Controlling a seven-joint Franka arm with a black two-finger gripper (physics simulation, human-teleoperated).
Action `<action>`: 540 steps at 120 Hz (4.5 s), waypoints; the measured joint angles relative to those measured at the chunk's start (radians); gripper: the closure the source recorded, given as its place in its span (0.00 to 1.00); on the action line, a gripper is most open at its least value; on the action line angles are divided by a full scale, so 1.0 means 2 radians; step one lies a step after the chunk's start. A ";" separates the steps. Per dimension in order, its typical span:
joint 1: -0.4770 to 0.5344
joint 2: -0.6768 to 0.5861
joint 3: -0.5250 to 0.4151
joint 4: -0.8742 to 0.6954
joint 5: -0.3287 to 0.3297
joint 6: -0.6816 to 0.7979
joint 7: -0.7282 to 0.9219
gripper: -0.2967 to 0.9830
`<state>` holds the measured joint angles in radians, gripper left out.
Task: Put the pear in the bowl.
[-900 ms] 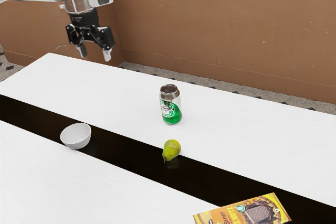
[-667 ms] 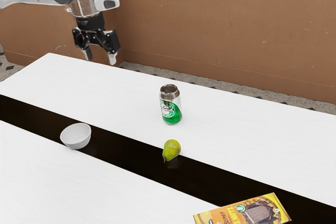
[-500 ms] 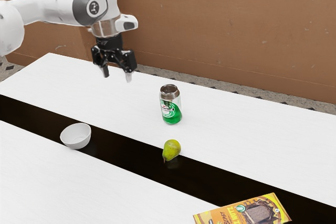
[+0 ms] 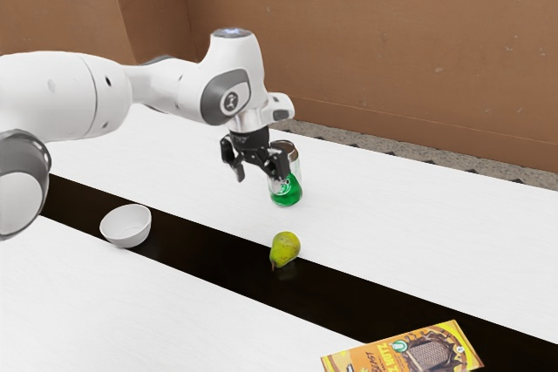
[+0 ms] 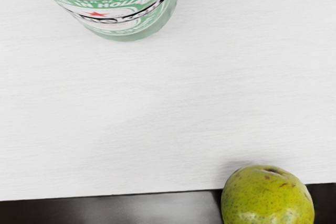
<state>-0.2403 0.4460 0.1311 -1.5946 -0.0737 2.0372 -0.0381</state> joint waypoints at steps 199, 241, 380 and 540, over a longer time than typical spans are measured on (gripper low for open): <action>-0.054 0.060 0.000 -0.086 -0.047 0.144 0.048 0.25; -0.054 0.067 0.000 -0.079 -0.048 0.145 0.054 0.42; -0.030 -0.062 0.199 -0.128 0.006 -0.010 0.114 0.64; -0.042 -0.080 0.222 -0.142 -0.029 -0.008 0.194 0.28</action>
<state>-0.3242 0.2864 0.5743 -1.8777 -0.1320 2.0213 0.3495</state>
